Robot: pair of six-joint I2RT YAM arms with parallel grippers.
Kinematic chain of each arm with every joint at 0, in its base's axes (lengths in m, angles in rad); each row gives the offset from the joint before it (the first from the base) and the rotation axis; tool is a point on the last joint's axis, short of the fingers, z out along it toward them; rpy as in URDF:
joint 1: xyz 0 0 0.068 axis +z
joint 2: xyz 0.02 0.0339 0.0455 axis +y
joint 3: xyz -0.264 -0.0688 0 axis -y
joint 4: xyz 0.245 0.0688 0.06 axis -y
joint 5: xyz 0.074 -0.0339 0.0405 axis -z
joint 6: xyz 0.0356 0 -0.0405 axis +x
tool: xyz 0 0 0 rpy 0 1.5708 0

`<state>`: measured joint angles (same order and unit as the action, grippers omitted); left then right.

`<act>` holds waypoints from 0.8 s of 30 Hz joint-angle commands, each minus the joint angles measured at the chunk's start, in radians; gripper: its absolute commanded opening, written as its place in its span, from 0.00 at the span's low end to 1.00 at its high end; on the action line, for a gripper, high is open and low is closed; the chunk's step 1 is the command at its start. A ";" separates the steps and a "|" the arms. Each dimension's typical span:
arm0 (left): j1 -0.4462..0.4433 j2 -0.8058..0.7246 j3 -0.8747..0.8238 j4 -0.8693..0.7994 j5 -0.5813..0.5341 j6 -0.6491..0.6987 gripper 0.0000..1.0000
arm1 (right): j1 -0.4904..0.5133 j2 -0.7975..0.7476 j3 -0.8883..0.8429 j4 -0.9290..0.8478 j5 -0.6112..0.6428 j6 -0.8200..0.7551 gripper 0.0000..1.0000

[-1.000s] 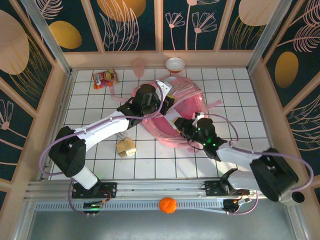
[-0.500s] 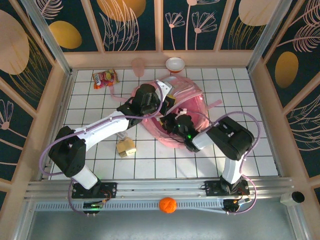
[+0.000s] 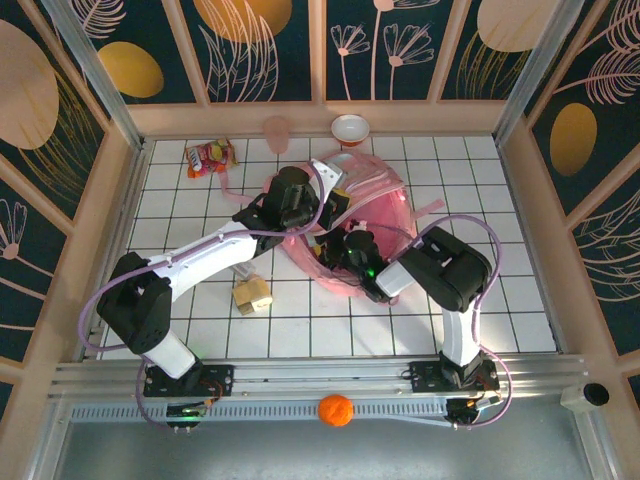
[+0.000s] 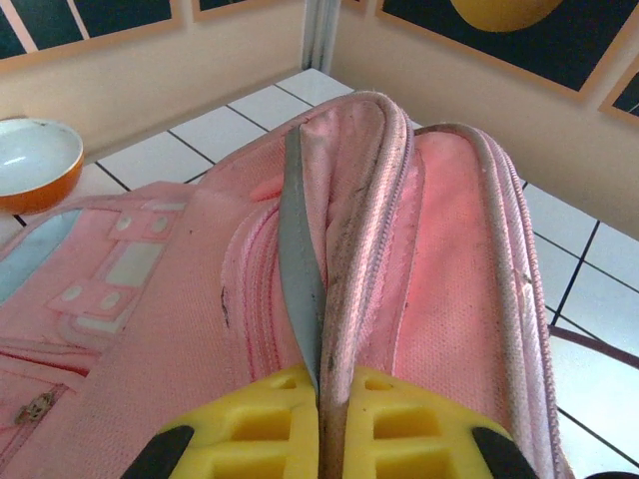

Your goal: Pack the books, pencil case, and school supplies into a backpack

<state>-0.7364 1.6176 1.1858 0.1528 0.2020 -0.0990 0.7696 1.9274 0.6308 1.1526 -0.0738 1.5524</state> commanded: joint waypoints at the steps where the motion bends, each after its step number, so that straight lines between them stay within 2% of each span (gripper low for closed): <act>1: 0.013 -0.009 0.062 0.159 0.027 0.012 0.00 | 0.011 -0.069 -0.027 -0.082 -0.042 0.007 0.55; 6: 0.019 -0.006 0.060 0.153 0.014 0.020 0.00 | 0.011 -0.128 -0.040 -0.172 -0.085 -0.013 0.59; 14: 0.023 -0.002 0.044 0.143 -0.009 0.041 0.00 | 0.031 -0.228 -0.088 -0.260 -0.108 -0.042 0.60; 24: 0.023 -0.004 0.013 0.144 -0.013 0.044 0.00 | 0.039 -0.482 -0.121 -0.572 -0.076 -0.153 0.61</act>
<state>-0.7254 1.6241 1.1893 0.1570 0.2012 -0.0818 0.7979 1.5173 0.5289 0.7193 -0.1585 1.4609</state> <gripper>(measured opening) 0.078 0.612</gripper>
